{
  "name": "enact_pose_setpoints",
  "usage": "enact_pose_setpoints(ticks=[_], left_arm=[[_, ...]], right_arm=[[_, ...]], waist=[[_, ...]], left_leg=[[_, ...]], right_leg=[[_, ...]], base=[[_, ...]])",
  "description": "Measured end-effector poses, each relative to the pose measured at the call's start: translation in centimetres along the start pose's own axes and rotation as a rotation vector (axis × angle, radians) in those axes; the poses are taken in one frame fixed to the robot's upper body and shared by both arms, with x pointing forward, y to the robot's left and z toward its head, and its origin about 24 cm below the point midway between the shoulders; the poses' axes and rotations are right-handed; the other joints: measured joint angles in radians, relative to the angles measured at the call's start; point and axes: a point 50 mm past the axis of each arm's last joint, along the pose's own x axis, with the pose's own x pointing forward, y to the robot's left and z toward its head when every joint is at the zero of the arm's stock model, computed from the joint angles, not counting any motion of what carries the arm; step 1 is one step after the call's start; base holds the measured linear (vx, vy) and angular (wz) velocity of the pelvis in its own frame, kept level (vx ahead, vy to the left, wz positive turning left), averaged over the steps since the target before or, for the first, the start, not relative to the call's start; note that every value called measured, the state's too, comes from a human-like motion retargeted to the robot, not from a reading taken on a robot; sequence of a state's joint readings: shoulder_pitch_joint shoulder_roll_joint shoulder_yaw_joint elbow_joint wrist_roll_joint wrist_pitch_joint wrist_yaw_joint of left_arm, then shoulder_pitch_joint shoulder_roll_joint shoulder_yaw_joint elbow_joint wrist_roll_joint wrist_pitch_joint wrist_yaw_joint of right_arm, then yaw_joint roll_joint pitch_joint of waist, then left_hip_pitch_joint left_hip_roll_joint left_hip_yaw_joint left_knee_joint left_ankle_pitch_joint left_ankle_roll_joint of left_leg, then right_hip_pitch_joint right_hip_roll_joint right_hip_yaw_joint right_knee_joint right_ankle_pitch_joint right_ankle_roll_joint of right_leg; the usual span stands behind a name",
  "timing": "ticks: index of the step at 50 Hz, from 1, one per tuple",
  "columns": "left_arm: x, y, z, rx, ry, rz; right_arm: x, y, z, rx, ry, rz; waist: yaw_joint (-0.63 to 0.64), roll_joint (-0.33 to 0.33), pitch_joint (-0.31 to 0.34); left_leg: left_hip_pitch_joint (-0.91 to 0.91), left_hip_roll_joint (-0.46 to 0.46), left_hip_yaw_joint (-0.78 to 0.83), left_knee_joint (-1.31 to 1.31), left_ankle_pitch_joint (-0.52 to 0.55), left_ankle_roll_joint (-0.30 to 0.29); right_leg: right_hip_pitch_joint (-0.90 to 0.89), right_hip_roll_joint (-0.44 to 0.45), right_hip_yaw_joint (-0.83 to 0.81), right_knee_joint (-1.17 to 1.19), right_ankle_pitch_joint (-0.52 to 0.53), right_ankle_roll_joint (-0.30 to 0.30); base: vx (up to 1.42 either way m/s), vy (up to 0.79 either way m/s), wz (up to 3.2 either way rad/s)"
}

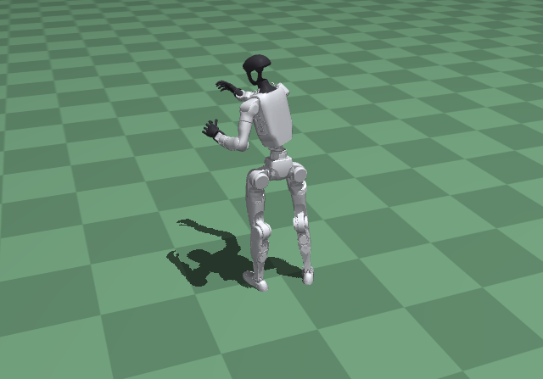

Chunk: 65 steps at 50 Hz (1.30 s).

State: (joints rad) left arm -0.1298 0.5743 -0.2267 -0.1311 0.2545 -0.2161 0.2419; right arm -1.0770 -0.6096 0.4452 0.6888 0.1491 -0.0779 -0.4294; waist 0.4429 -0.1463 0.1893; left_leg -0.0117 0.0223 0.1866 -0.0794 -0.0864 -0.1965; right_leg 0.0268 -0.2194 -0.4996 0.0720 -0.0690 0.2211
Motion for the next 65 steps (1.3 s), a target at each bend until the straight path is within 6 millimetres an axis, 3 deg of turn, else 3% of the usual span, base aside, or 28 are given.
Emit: enact_pose_setpoints(ticks=[7,13,18,25,32,35,41,45,50,55,57,60,65], left_arm=[[4.4,0.8,2.8,0.11,-0.154,-0.059],[5.5,-0.4,5.7,0.112,-0.273,-0.195],[4.0,-2.1,6.3,0.011,-0.285,-0.293],[0.5,-3.9,4.2,-0.132,-0.134,-0.362],[-2.4,-4.0,1.9,-0.15,0.001,-0.366],[-3.1,-3.6,1.0,-0.145,0.044,-0.317],[-5.3,-3.1,-2.5,-0.204,0.228,-0.168],[-8.1,-4.0,-6.3,-0.344,0.474,-0.056],[-12.9,-5.3,-11.0,-0.599,0.859,0.144],[-15.6,-3.7,-14.5,-0.661,1.09,0.362],[-15.2,-1.8,-15.5,-0.608,1.093,0.429],[-13.1,2.2,-16.2,-0.501,1.022,0.52],[-6.8,9.6,-15.5,-0.356,0.808,0.629]], right_arm=[[0.4,1.2,-1.7,0.097,0.196,0.127],[2.6,-1.6,-2.3,0.15,0.359,0.173],[4.1,-6.0,-1.9,0.149,0.431,0.047],[5.0,-11.6,-0.8,0.196,0.475,-0.178],[5.1,-13.4,-0.4,0.165,0.465,-0.278],[5.1,-12.5,-0.3,0.115,0.402,-0.293],[3.6,-6.9,-0.3,0.061,0.159,-0.226],[0.6,-2.7,-0.8,0.111,0.05,-0.125],[-3.8,1.5,-2.4,0.217,0.073,-0.023],[-7.2,3.8,-4.3,0.266,0.158,0.025],[-8.1,4.2,-4.8,0.269,0.179,0.04],[-9.1,4.6,-5.4,0.264,0.196,0.063],[-9.8,4.9,-6.0,0.246,0.21,0.112]], waist=[[-0.031,0.026,-0.021],[-0.025,0.041,-0.025],[0.0,0.044,-0.018],[0.044,0.039,-0.005],[0.072,0.033,-0.003],[0.072,0.033,-0.004],[0.045,0.032,-0.011],[0.014,0.033,-0.016],[-0.035,0.038,-0.021],[-0.092,0.048,-0.03],[-0.114,0.055,-0.035],[-0.146,0.066,-0.046],[-0.198,0.089,-0.068]], left_leg=[[-0.004,0.002,0.029,0.011,-0.001,0.0],[-0.008,0.001,0.032,0.009,0.005,-0.008],[-0.01,0.001,0.02,0.005,0.011,-0.016],[-0.011,0.002,-0.005,0.0,0.015,-0.021],[-0.012,0.003,-0.025,-0.002,0.016,-0.02],[-0.01,0.002,-0.028,-0.003,0.015,-0.017],[-0.001,-0.002,-0.024,-0.003,0.009,-0.008],[0.008,-0.004,-0.011,-0.002,0.004,-0.001],[0.018,-0.005,0.012,0.006,-0.006,0.008],[0.024,-0.003,0.034,0.018,-0.015,0.014],[0.026,-0.001,0.041,0.023,-0.018,0.015],[0.028,0.001,0.048,0.029,-0.021,0.015],[0.032,0.005,0.051,0.034,-0.022,0.014]], right_leg=[[-0.015,0.0,0.027,0.0,0.005,-0.009],[-0.018,0.0,0.029,-0.005,0.009,-0.018],[-0.013,0.0,0.015,-0.007,0.009,-0.024],[0.0,0.002,-0.013,-0.006,0.006,-0.028],[0.01,0.005,-0.034,-0.006,0.004,-0.025],[0.014,0.004,-0.038,-0.007,0.003,-0.02],[0.018,0.0,-0.033,-0.005,0.0,-0.006],[0.019,-0.003,-0.02,-0.003,-0.001,0.002],[0.017,-0.006,0.004,-0.002,-0.002,0.006],[0.014,-0.007,0.027,0.001,-0.003,0.008],[0.013,-0.006,0.034,0.002,-0.004,0.008],[0.013,-0.005,0.041,0.004,-0.005,0.007],[0.017,-0.002,0.045,0.005,-0.007,0.005]], base=[[0.0,-0.01,-0.16],[0.0,0.0,0.0],[0.0,0.0,0.04],[0.03,-0.01,0.2],[0.01,0.0,0.05],[0.0,0.0,0.0],[0.0,0.0,0.0],[0.0,0.0,-0.15],[-0.01,0.0,-0.26],[-0.02,-0.01,-0.24],[-0.01,-0.01,-0.1],[0.0,0.0,0.0],[0.0,0.0,0.0]])
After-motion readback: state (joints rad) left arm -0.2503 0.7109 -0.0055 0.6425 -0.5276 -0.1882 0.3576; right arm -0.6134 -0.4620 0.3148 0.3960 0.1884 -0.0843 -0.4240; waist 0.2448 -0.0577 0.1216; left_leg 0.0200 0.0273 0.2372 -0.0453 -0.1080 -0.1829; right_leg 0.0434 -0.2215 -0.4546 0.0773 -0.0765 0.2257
